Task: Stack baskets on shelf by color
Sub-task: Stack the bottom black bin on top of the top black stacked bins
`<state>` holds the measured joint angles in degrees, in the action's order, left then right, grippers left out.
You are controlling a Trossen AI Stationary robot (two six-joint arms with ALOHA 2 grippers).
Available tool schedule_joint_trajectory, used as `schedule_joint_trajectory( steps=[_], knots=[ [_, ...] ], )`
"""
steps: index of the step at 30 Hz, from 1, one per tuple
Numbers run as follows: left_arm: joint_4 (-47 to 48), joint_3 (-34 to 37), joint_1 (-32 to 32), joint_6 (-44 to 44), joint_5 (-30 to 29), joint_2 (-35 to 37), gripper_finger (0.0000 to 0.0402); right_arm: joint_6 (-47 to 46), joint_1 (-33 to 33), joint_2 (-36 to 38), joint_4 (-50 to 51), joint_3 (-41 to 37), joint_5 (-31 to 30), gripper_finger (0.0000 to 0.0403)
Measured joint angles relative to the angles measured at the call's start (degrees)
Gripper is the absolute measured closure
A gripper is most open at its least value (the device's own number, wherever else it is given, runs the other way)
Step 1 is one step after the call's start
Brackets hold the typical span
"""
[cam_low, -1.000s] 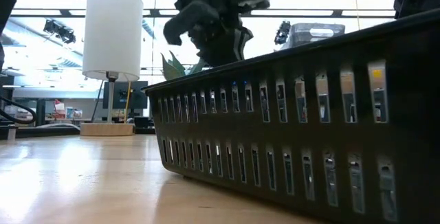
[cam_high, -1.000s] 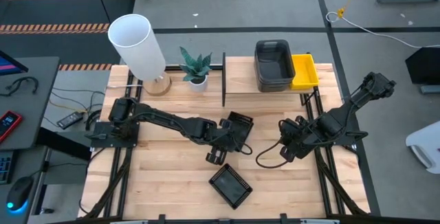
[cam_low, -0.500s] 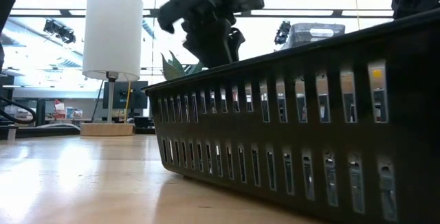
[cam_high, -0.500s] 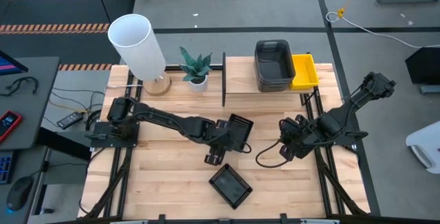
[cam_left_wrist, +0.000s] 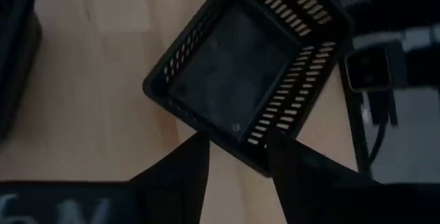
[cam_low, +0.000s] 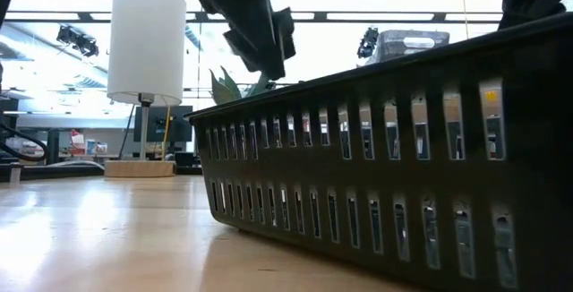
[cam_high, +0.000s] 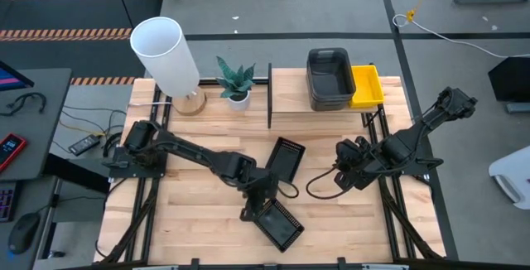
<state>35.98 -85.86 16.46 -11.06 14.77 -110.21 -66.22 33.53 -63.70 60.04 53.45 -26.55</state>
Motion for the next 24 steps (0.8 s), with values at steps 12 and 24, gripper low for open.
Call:
schedule_joint_trajectory(
  steps=[12,24],
  knots=[
    [-2.6,0.0,4.1,-25.4,-12.4,-1.0,0.0211,1.8,-1.1,0.0,0.0,0.0,-1.5,0.0321],
    [-1.2,0.0,3.9,-29.9,-12.2,-8.2,0.0218,1.9,-1.0,0.0,-0.4,0.0,-0.4,0.0321]
  ],
)
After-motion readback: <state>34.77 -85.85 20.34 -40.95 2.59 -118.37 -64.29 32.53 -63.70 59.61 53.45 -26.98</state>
